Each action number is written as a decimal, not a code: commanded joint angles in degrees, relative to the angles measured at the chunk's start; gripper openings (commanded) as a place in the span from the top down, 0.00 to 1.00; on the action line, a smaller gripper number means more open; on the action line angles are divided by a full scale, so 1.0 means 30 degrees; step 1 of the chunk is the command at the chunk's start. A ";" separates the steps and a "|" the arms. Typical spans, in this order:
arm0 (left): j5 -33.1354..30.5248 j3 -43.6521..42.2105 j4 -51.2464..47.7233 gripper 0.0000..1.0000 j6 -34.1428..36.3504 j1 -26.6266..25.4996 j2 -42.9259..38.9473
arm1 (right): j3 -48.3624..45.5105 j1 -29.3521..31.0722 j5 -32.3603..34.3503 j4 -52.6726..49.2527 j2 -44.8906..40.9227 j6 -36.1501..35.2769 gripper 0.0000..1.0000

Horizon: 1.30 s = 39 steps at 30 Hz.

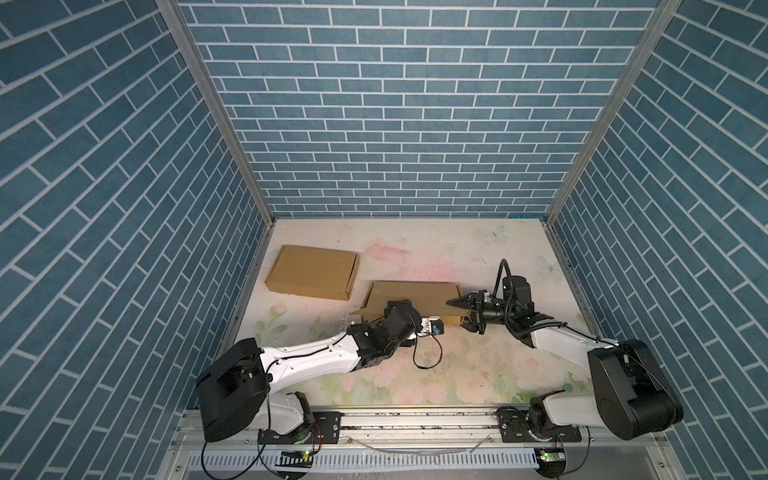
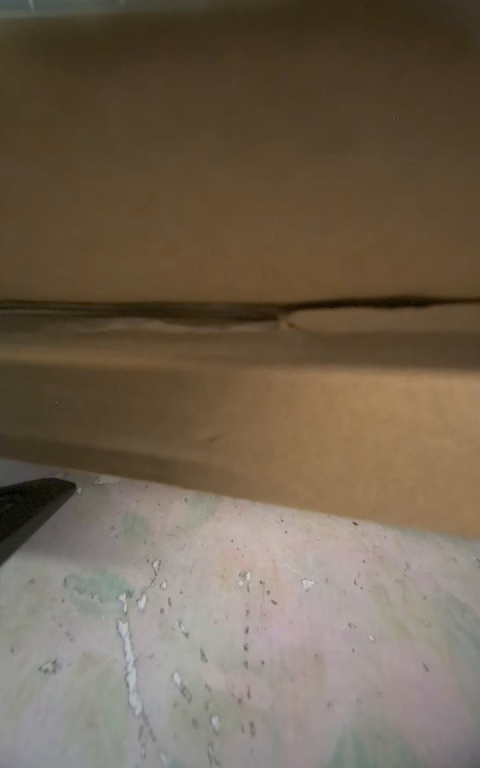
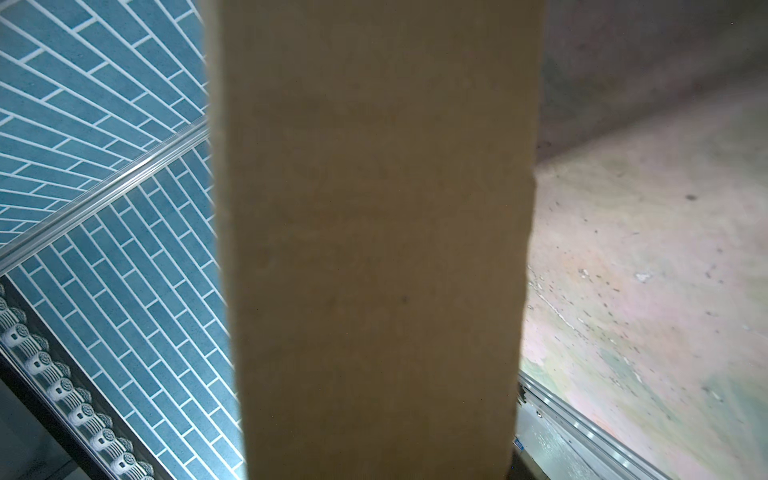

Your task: Fold the paper box

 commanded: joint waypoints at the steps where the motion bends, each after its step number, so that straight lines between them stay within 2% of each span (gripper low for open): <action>1: -0.1766 -0.0473 0.2081 0.27 0.1756 -0.0195 -0.0407 | -0.0336 0.0080 -0.1731 0.0220 -0.0496 0.1257 0.60; 8: -0.1609 -0.0685 0.2234 0.38 0.2170 -0.0221 -0.1027 | -0.0094 0.0102 -0.1919 0.0005 -0.0935 0.1348 0.56; 14: -0.1419 -0.0273 0.0957 0.45 0.1486 -0.0214 -0.1173 | -0.0012 0.0022 -0.1916 -0.0082 -0.1390 0.1076 0.34; 18: -0.1052 0.0196 -0.0290 0.49 0.0726 0.0073 -0.1349 | 0.0198 -0.0402 -0.1949 -0.1429 -0.2563 -0.0193 0.26; 22: 0.0010 0.1004 -0.2123 0.54 -0.0123 0.0623 -0.1439 | 0.0654 -0.1332 -0.2087 -0.3906 -0.3733 -0.1896 0.23; 26: 0.1746 0.2757 -0.5384 0.56 -0.1114 0.1375 -0.1350 | 0.3066 -0.2734 -0.2227 -1.0715 -0.4839 -0.7542 0.22; 28: 0.2859 0.3942 -0.7369 0.57 -0.1589 0.1863 -0.1242 | 0.5411 -0.3461 -0.1123 -1.5639 -0.5244 -1.2333 0.22; 30: 0.4116 0.5348 -0.9476 0.58 -0.2040 0.2421 -0.1025 | 0.7205 -0.3784 0.0508 -1.8439 -0.5487 -1.5528 0.21; 35: 0.7650 0.9024 -1.4691 0.59 -0.3155 0.3388 0.0384 | 0.8137 -0.3840 0.4581 -1.9366 -0.6849 -1.9615 0.22; 39: 1.0070 1.1281 -1.7837 0.58 -0.3519 0.3702 0.2054 | 0.7987 -0.3811 0.5436 -1.8650 -0.7800 -2.1744 0.22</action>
